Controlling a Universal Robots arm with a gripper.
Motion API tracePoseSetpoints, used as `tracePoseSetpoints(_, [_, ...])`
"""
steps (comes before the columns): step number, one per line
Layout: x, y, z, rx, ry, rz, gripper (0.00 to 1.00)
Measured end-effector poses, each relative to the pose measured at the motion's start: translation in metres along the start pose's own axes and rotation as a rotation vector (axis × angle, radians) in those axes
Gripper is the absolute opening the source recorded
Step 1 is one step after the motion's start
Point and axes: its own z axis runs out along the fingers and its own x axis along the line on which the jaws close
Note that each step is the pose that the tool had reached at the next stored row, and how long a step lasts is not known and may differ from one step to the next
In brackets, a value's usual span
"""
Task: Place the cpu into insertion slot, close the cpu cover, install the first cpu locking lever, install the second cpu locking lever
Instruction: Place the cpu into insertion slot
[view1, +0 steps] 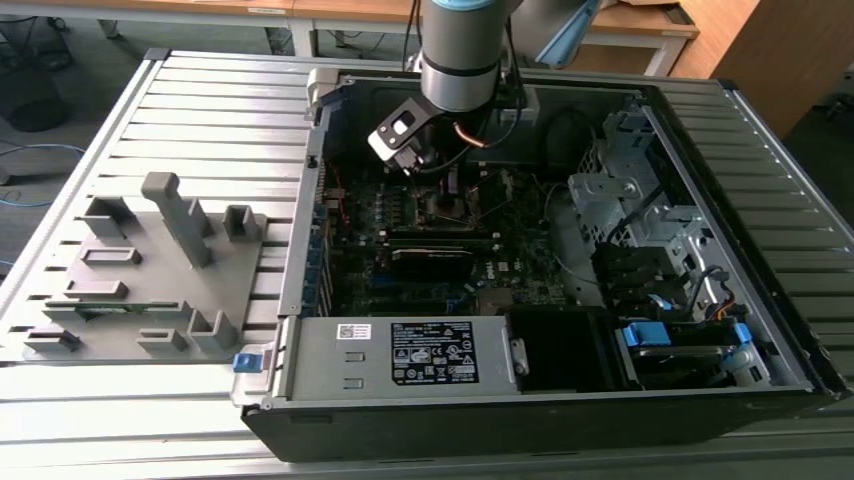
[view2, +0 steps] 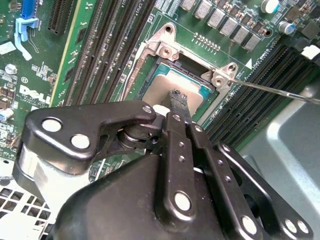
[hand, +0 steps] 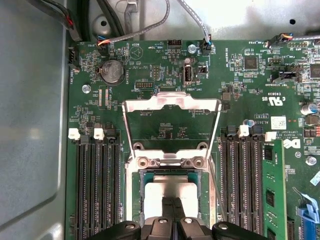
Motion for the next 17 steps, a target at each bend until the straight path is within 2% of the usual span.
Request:
tracePoseSetpoints(3, [-0.0001,-0.0001,0.0023,0.0002,-0.0003,0.000,0.11])
tracePoseSetpoints(17, [-0.0002,-0.0002,0.0041,0.0001,-0.0004,0.000,0.11])
